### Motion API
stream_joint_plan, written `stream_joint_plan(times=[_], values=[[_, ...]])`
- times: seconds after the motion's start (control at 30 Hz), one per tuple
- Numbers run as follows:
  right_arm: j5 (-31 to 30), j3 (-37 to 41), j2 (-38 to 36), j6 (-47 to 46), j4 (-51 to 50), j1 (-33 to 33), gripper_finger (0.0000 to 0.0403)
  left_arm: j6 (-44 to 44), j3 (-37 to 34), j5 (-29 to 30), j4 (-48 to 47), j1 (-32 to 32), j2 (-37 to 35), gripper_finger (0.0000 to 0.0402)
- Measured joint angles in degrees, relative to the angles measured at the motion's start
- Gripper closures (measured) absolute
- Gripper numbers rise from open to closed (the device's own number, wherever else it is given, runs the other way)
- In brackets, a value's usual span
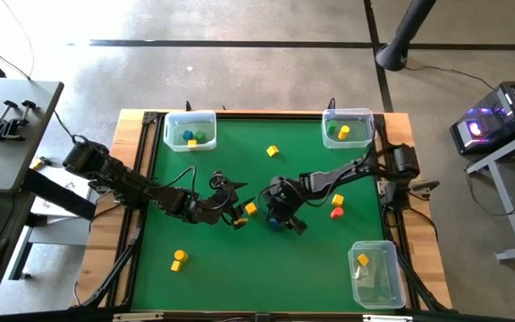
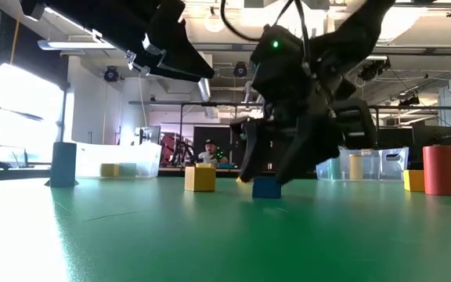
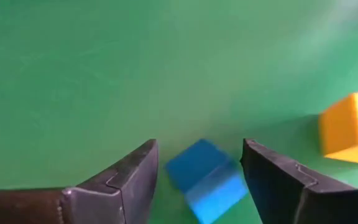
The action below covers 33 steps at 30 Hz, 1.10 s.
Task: Sort blocks by size
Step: Put the blue triangle block into the bottom transparent bin
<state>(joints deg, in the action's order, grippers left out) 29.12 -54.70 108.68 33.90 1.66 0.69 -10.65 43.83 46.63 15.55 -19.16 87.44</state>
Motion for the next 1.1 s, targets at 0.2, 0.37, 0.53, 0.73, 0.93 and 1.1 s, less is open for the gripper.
stream_joint_plan(times=[0.2, 0.37, 0.53, 0.73, 0.93, 1.1], values=[[4.3, -0.2, 3.4, 1.1, 0.5, 0.0, 0.0204, 0.2, 0.0, -0.1, 0.1, 0.0, 0.0, 0.0177], [4.9, -0.3, 4.0, 0.9, 0.2, 0.0, 0.0242, 0.2, 0.0, -0.7, 0.2, 0.0, 0.0, 0.0177], [4.9, -0.3, 4.0, -3.4, -0.5, -0.3, 0.0271, 0.2, 0.0, -1.1, 0.2, 0.0, 0.0, 0.0177], [-3.7, -0.1, 0.1, -13.5, -2.8, 1.8, 0.0272, 0.3, 0.0, -1.1, 0.2, 0.0, 0.0, 0.0177], [-15.2, 0.1, -10.5, -21.4, -14.1, 9.6, 0.0272, 0.3, 0.0, -1.1, -0.3, 0.0, 0.0, 0.0177], [-24.9, 0.0, -20.3, -36.3, -26.2, 20.7, 0.0272, 0.3, 0.0, -1.1, -0.7, 0.0, 0.0, 0.0177]])
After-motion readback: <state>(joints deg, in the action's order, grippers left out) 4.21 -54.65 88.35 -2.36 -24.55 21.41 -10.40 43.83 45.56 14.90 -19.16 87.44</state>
